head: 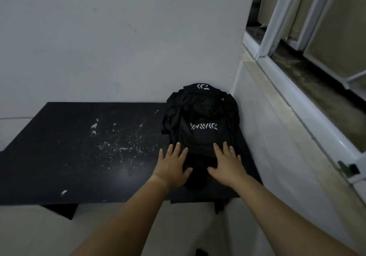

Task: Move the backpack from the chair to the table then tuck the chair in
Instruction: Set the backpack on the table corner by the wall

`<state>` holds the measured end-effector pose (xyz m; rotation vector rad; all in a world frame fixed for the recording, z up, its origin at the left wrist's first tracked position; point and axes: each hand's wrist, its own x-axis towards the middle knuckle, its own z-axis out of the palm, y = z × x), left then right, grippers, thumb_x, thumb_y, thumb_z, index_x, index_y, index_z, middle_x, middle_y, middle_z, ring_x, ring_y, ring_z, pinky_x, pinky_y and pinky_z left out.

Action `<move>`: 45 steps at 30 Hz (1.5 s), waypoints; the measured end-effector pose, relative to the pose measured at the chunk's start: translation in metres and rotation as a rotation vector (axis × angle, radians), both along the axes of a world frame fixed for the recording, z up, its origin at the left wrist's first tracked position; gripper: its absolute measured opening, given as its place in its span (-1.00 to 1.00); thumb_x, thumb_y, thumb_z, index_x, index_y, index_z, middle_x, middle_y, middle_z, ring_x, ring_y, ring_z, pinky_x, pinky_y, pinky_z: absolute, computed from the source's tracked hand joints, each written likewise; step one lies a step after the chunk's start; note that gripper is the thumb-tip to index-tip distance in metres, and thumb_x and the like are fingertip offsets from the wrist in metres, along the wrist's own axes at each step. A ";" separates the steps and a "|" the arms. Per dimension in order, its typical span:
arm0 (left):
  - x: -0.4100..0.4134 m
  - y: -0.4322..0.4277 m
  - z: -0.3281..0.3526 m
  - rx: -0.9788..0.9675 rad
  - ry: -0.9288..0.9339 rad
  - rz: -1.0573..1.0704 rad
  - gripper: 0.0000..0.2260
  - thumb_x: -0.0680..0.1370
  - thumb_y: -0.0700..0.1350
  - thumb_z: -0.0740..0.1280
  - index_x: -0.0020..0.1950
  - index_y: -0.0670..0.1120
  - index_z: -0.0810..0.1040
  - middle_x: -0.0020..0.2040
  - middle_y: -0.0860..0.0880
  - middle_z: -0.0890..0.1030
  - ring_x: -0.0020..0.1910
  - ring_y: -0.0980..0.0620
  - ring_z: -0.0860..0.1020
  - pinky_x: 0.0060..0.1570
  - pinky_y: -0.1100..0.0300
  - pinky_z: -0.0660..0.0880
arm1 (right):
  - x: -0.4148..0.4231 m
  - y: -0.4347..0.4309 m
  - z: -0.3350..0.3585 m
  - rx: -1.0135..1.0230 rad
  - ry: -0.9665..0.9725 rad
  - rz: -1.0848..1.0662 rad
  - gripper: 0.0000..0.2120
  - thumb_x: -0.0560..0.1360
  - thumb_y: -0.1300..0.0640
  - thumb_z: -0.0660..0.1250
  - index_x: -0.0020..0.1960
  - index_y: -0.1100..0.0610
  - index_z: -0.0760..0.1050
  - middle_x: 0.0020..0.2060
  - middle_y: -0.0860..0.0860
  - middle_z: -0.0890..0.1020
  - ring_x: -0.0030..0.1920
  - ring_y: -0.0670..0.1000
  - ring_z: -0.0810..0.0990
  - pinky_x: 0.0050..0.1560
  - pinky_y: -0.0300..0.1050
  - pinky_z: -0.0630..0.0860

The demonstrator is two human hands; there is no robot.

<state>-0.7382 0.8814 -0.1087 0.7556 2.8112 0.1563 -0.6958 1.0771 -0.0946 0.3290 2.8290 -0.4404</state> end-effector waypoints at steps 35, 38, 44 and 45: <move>0.427 -0.364 0.071 0.104 0.190 0.023 -0.46 0.62 0.22 0.06 0.54 0.01 0.22 0.59 -0.04 0.18 0.57 -0.09 0.10 0.53 -0.16 -0.01 | 0.426 -0.336 0.070 0.014 0.155 0.017 -0.15 0.52 -0.14 0.30 0.60 0.01 -0.15 0.58 0.14 -0.20 0.57 0.19 -0.22 0.53 0.25 -0.07; 0.453 -0.390 0.079 0.118 0.204 0.017 -0.46 0.62 0.22 0.05 0.54 0.02 0.22 0.59 -0.03 0.18 0.57 -0.09 0.09 0.53 -0.16 -0.01 | 0.453 -0.360 0.077 0.007 0.170 0.007 -0.16 0.53 -0.14 0.29 0.60 0.01 -0.14 0.59 0.14 -0.20 0.57 0.19 -0.22 0.53 0.26 -0.06; 0.498 -0.451 0.094 0.164 0.241 0.001 -0.47 0.62 0.20 0.07 0.55 0.02 0.22 0.59 -0.02 0.18 0.57 -0.07 0.10 0.54 -0.13 -0.03 | 0.505 -0.417 0.087 0.022 0.192 -0.030 -0.17 0.52 -0.15 0.30 0.60 0.02 -0.10 0.59 0.15 -0.19 0.57 0.20 -0.21 0.53 0.27 -0.05; 0.507 -0.466 0.096 0.173 0.243 0.002 -0.47 0.62 0.20 0.08 0.54 0.03 0.23 0.59 -0.02 0.18 0.57 -0.07 0.10 0.54 -0.13 -0.03 | 0.513 -0.430 0.087 0.022 0.191 -0.039 -0.17 0.52 -0.15 0.30 0.60 0.02 -0.10 0.59 0.15 -0.19 0.57 0.19 -0.21 0.53 0.27 -0.05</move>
